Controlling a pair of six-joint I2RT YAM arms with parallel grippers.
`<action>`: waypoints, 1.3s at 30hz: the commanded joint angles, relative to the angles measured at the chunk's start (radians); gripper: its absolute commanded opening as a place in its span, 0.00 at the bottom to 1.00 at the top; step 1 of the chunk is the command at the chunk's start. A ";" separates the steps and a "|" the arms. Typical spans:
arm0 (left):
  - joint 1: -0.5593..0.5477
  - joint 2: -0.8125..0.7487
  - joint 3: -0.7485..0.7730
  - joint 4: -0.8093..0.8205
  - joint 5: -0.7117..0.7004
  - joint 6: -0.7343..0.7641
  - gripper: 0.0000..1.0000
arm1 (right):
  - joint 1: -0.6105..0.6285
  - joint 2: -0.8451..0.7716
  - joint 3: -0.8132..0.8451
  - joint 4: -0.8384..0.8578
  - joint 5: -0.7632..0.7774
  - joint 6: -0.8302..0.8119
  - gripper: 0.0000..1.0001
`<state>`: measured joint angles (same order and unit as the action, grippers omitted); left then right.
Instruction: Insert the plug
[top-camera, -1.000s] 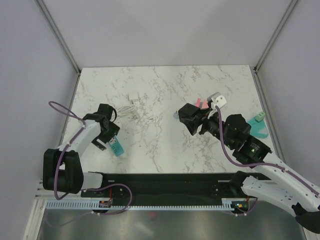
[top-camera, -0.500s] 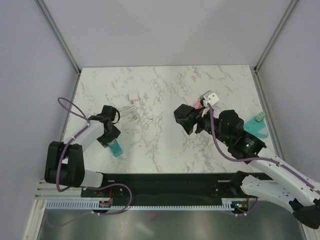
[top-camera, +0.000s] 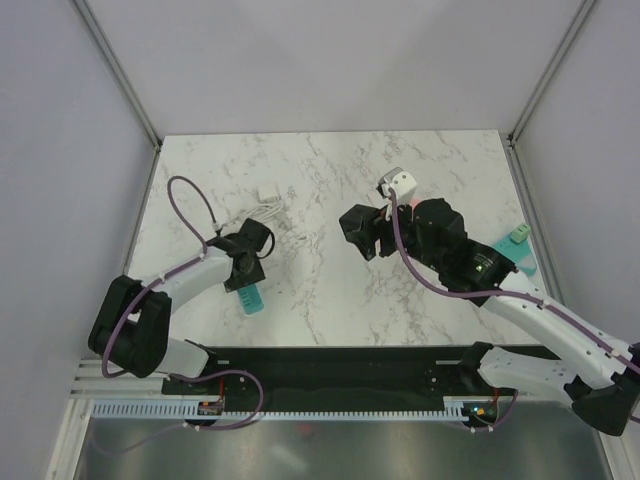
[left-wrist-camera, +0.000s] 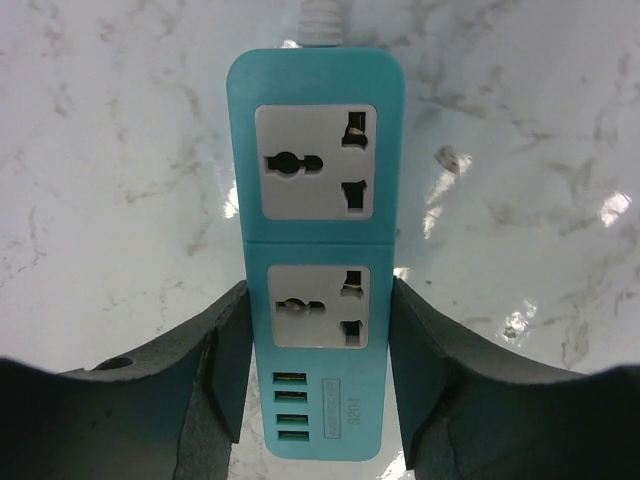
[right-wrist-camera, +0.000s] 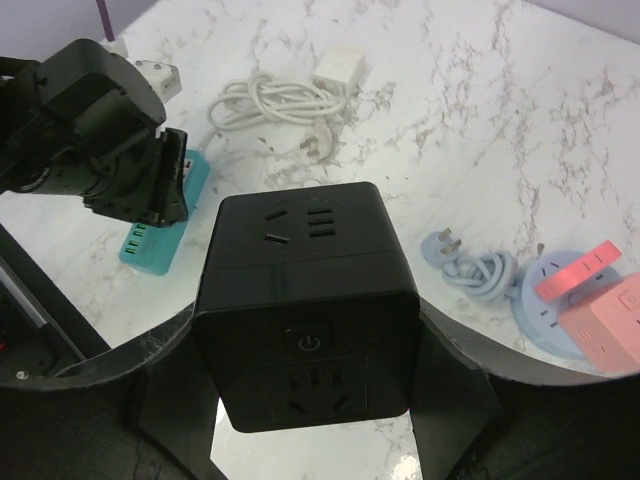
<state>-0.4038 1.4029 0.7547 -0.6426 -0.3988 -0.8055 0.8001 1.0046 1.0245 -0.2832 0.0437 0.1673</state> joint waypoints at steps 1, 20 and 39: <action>-0.092 0.016 0.041 0.063 -0.057 0.080 0.02 | -0.004 0.037 0.098 -0.114 0.076 -0.041 0.00; -0.162 -0.126 0.104 0.080 0.236 0.215 0.74 | -0.004 0.322 0.462 -0.432 -0.028 -0.156 0.00; 0.689 -0.117 0.160 0.090 0.693 -0.061 0.88 | 0.214 0.882 0.977 -0.637 -0.209 -0.666 0.00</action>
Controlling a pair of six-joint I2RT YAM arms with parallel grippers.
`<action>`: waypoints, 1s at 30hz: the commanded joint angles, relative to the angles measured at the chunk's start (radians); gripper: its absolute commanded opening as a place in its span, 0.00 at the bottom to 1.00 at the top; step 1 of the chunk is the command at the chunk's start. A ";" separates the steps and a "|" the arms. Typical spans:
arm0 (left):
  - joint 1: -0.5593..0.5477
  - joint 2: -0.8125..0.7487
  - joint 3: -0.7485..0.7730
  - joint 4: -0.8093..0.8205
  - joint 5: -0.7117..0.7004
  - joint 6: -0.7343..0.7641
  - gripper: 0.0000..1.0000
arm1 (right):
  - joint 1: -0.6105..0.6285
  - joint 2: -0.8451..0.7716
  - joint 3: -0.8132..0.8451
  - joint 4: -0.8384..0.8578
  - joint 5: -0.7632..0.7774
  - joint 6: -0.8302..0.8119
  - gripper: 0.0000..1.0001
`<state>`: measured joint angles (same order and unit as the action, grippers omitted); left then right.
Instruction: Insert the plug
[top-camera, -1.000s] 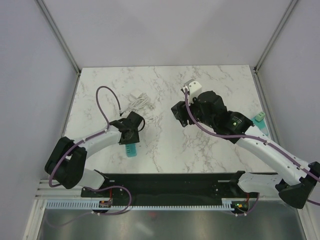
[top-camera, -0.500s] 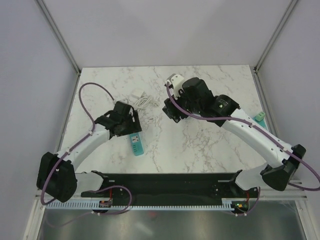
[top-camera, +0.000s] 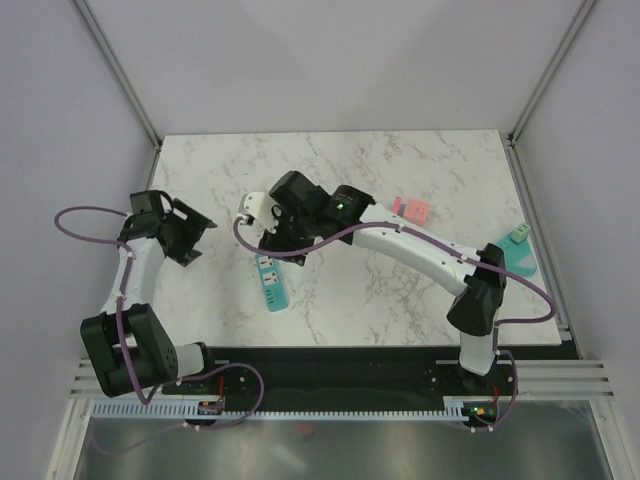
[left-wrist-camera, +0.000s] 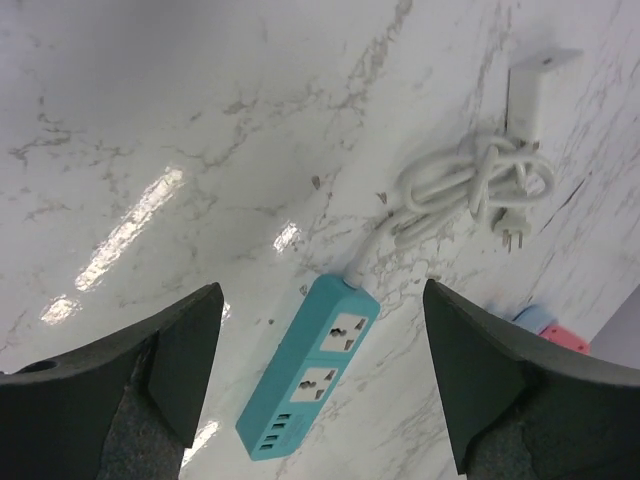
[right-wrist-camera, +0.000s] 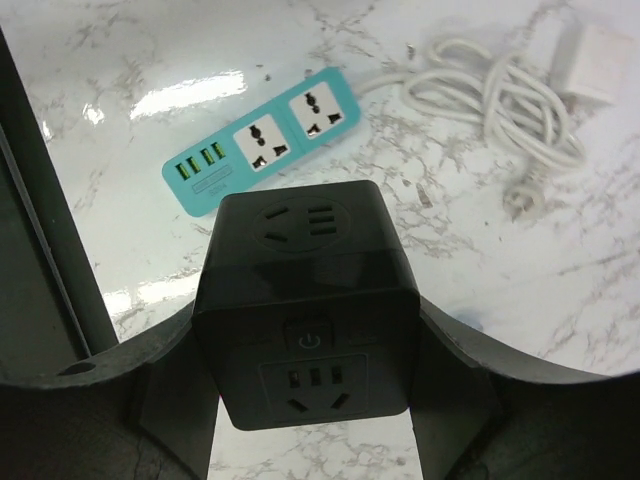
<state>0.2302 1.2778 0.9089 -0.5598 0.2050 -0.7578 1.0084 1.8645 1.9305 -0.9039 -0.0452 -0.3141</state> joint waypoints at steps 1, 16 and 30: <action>0.072 0.011 -0.002 0.011 0.088 -0.121 0.89 | 0.015 0.059 0.090 -0.013 -0.117 -0.204 0.00; 0.106 -0.012 -0.125 0.130 0.027 -0.120 1.00 | 0.068 0.380 0.300 -0.161 -0.148 -0.556 0.00; 0.150 -0.057 -0.186 0.133 -0.084 -0.158 1.00 | 0.058 0.498 0.392 -0.176 -0.166 -0.511 0.00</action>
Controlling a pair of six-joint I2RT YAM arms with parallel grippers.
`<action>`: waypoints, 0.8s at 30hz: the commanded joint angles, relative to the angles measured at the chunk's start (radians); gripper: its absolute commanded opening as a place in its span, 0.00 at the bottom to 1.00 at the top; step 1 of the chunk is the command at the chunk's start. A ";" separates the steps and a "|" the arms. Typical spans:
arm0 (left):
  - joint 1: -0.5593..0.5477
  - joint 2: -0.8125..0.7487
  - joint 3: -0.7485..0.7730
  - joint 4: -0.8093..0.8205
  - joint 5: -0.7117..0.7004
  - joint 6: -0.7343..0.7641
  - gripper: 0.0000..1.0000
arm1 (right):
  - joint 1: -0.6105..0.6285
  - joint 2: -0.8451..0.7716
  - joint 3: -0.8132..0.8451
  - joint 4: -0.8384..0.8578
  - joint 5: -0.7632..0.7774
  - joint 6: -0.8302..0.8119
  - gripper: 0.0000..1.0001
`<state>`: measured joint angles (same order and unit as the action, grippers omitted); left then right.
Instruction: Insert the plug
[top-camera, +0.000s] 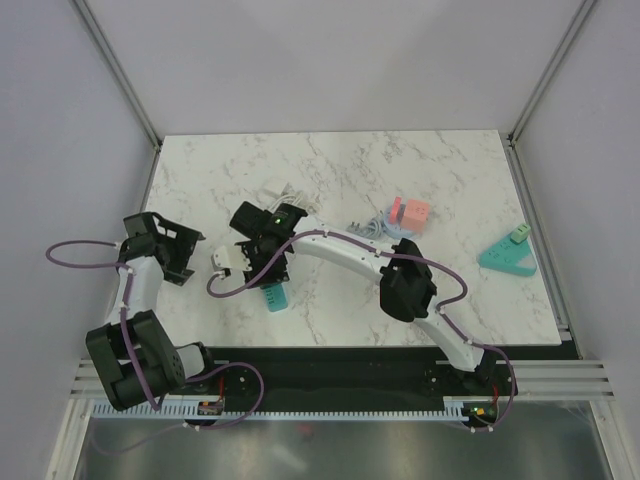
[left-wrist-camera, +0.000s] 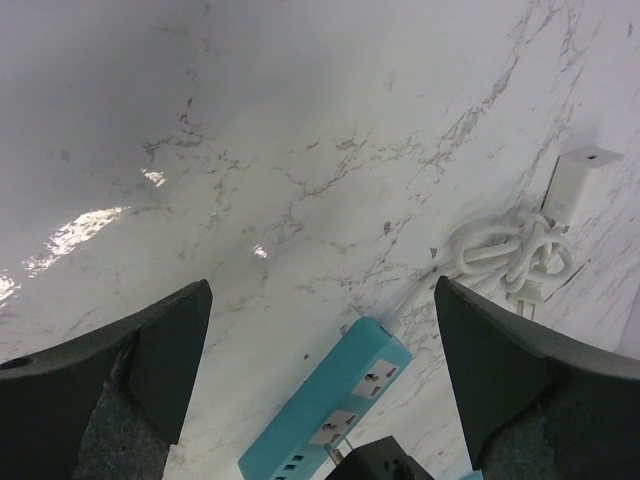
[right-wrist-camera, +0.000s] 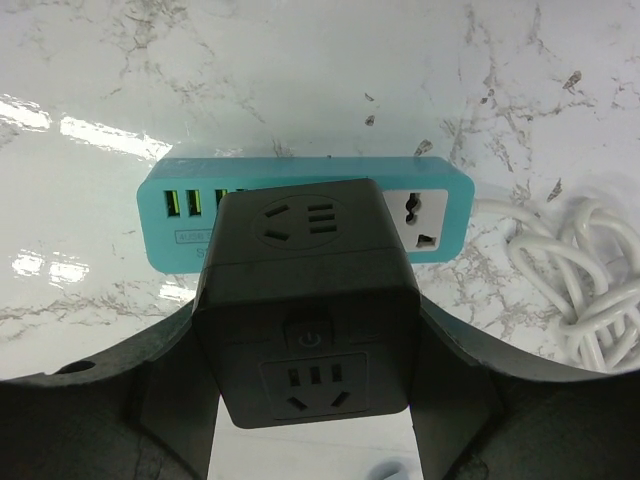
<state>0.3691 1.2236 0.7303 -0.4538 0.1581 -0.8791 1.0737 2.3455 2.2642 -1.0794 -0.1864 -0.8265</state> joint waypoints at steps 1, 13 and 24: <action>0.017 -0.001 -0.011 0.026 -0.040 -0.041 1.00 | -0.011 0.021 0.061 0.002 -0.024 0.007 0.00; 0.036 0.004 -0.002 0.026 0.024 -0.081 1.00 | -0.049 0.044 0.054 -0.001 -0.025 0.056 0.00; 0.056 0.059 0.026 0.027 0.073 -0.095 1.00 | -0.047 0.032 0.046 -0.024 -0.062 0.063 0.00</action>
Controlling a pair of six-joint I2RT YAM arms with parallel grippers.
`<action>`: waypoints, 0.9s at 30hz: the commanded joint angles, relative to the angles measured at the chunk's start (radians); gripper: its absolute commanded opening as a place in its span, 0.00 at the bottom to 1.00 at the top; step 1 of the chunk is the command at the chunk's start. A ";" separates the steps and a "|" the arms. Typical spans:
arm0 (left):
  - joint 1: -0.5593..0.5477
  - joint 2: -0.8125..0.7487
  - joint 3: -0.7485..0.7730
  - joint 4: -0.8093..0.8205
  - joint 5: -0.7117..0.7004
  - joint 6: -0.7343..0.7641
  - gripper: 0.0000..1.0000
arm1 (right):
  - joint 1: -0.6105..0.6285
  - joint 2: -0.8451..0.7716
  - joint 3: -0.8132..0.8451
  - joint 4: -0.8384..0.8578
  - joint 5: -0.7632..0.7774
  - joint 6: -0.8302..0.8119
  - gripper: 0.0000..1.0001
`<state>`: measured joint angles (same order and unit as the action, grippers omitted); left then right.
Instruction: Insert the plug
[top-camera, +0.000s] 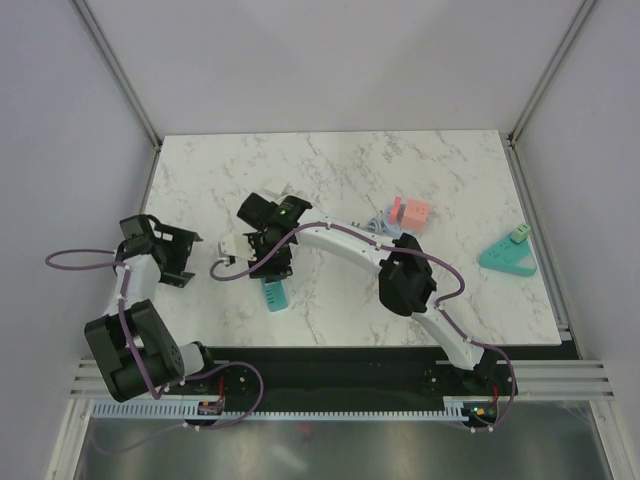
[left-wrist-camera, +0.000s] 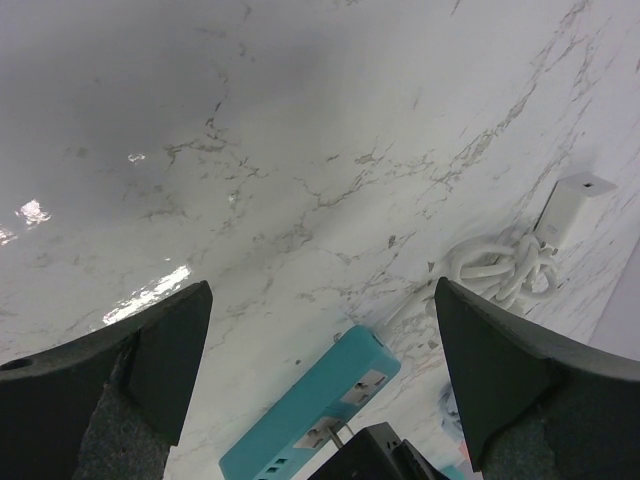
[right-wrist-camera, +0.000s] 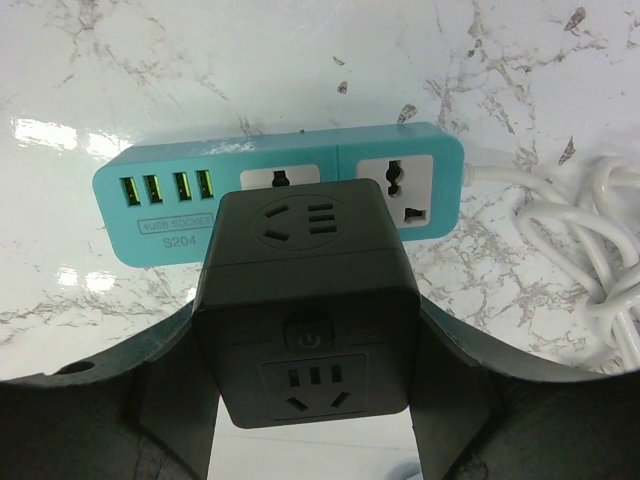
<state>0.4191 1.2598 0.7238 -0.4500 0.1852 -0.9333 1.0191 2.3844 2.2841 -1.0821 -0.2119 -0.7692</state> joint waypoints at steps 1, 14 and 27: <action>0.006 0.032 0.042 0.025 0.052 -0.044 1.00 | 0.007 -0.008 0.028 -0.022 -0.037 0.007 0.00; 0.007 0.033 0.043 0.043 0.073 -0.045 1.00 | 0.030 0.002 0.020 -0.045 -0.038 0.027 0.00; 0.007 0.039 0.026 0.065 0.096 -0.062 1.00 | 0.035 0.062 0.054 -0.025 0.048 0.090 0.00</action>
<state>0.4194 1.3025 0.7433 -0.4118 0.2592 -0.9642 1.0458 2.4119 2.2967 -1.1015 -0.1890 -0.7120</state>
